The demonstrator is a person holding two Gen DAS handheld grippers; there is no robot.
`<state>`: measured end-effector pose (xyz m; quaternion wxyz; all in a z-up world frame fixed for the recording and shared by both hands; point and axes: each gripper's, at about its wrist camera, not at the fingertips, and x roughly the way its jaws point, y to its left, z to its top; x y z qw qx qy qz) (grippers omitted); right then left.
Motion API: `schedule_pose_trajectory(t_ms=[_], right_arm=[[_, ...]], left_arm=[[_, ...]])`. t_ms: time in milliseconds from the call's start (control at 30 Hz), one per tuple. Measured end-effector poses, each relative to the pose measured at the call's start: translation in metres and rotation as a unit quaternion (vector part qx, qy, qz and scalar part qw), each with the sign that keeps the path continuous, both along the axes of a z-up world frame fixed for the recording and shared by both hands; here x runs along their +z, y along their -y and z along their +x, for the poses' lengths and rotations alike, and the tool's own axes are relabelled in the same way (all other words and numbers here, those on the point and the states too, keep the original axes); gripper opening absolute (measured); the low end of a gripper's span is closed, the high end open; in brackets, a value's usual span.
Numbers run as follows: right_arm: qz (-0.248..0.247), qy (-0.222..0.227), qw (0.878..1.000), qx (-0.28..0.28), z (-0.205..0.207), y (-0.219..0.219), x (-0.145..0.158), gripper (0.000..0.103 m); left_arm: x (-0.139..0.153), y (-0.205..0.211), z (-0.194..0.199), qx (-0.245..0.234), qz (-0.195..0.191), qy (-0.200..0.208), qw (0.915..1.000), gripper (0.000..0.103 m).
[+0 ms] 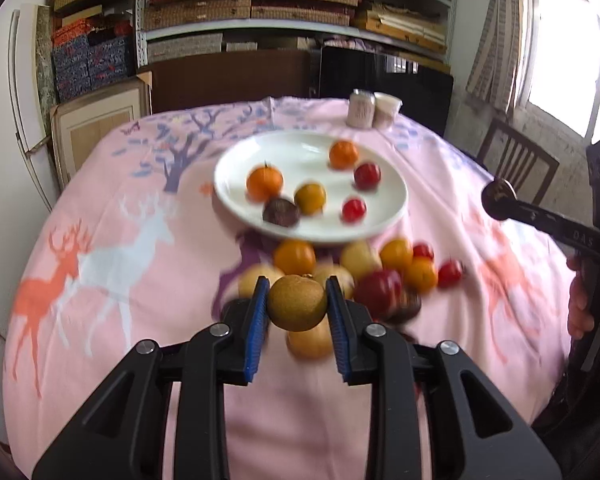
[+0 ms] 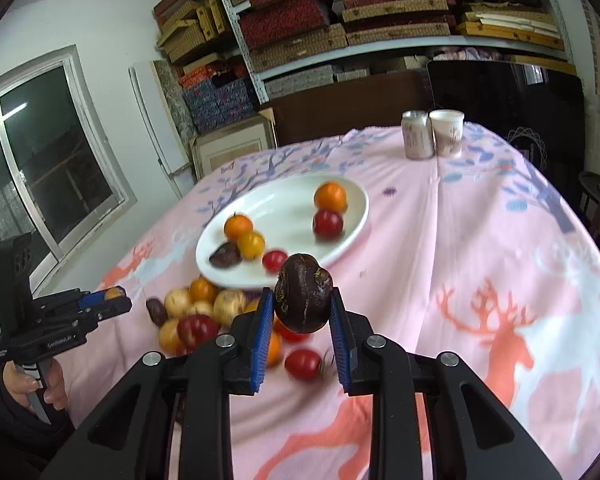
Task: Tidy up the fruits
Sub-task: 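Place the small yellow fruit on the plate with the left tool while the right tool places the purple fruit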
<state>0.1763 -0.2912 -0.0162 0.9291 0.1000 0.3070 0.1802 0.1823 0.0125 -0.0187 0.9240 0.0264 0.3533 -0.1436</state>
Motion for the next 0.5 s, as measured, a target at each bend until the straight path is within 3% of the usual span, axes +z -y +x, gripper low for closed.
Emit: schedule_pose_trajectory(t_ms=[267, 500], right_arm=[[0.003, 0.002, 1.000, 0.014, 0.079, -0.025, 0.024, 0.028], [-0.026, -0.042, 0.999, 0.019, 0.157, -0.061, -0.006, 0.028]], left_arm=[[0.031, 0.021, 0.113, 0.012, -0.005, 0.007, 0.9999, 0.028], [-0.009, 0.040, 0.214, 0.026, -0.018, -0.065, 0.9974, 0.028]])
